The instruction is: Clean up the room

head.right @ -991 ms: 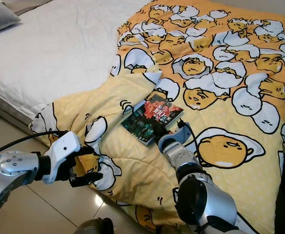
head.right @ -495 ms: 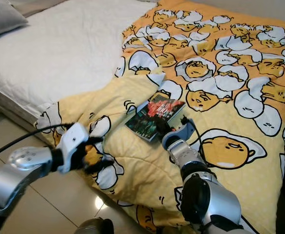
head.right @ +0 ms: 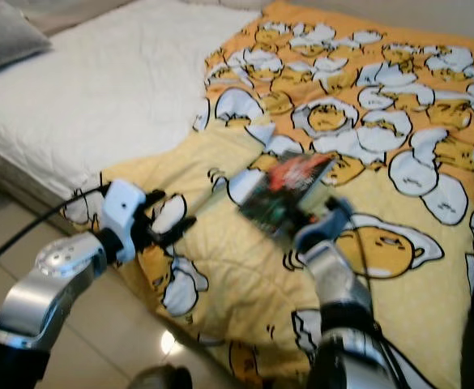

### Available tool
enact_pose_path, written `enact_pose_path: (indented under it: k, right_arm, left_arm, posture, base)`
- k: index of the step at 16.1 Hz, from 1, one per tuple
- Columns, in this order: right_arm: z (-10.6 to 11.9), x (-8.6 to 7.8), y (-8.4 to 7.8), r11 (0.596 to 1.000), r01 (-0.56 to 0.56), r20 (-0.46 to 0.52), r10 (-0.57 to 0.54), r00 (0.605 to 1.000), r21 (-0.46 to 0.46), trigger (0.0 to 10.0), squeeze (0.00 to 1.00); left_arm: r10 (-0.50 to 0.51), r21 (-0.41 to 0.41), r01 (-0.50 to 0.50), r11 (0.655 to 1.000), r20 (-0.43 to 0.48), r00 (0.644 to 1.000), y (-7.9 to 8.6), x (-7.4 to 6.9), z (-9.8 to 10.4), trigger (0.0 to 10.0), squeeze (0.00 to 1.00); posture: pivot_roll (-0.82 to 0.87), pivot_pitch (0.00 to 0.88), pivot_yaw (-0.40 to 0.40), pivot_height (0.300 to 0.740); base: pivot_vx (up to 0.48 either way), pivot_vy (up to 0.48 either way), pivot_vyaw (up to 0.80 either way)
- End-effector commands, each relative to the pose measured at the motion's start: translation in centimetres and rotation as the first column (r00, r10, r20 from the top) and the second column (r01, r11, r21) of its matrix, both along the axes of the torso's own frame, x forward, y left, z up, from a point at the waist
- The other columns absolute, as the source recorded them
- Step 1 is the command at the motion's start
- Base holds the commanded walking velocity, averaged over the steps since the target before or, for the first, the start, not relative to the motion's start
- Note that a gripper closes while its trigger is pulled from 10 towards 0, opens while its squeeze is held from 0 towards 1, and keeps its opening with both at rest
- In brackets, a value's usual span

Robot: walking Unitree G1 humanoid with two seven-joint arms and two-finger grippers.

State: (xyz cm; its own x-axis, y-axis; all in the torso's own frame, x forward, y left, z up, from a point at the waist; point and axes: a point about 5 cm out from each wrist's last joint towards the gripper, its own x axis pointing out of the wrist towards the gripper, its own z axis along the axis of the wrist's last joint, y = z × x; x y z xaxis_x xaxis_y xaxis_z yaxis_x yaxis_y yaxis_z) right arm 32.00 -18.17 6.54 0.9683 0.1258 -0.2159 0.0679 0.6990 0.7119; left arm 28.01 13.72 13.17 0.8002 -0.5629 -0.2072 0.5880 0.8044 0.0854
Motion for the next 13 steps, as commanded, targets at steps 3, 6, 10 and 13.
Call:
enact_pose_path:
  k: [3, 6, 10, 13]
  right_arm:
    - [3.6, -1.0, -1.8, 0.970, 0.139, 0.158, -0.108, 0.982, -0.198, 3.2, 0.00]
    - [4.1, -3.2, -2.1, 0.897, 0.130, 0.147, -0.073, 0.986, -0.422, 10.0, 0.00]
    - [6.0, -3.1, -1.2, 0.788, 0.257, 0.248, -0.136, 0.959, -0.560, 10.0, 0.00]
    - [5.4, -3.8, -0.8, 0.791, 0.341, 0.238, -0.252, 0.938, -0.507, 10.0, 0.00]
  left_arm:
    - [0.071, 0.000, -0.071, 0.998, 0.045, 0.996, 0.2, 0.0, 0.0, 10.0, 0.48]
    - [0.154, 0.012, -0.155, 0.988, 0.073, 0.985, 0.5, 0.3, 0.0, 10.0, 0.47]
    - [0.213, 0.059, -0.221, 0.974, 0.121, 0.970, 0.8, 0.0, -0.3, 10.0, 0.46]
    - [0.288, 0.046, -0.293, 0.955, 0.098, 0.953, 1.7, -0.1, -0.4, 10.0, 0.45]
  posture:
    - [-0.05, 0.000, 0.069, 0.740]
    - [-0.07, 0.000, 0.083, 0.740]
    - [-0.03, 0.000, 0.050, 0.740]
    - [-0.01, 0.000, 0.027, 0.740]
  base:
    - [0.000, 0.000, 0.00]
    - [0.000, 0.000, 0.00]
    - [0.000, 0.000, -0.20]
    - [0.000, 0.000, -0.80]
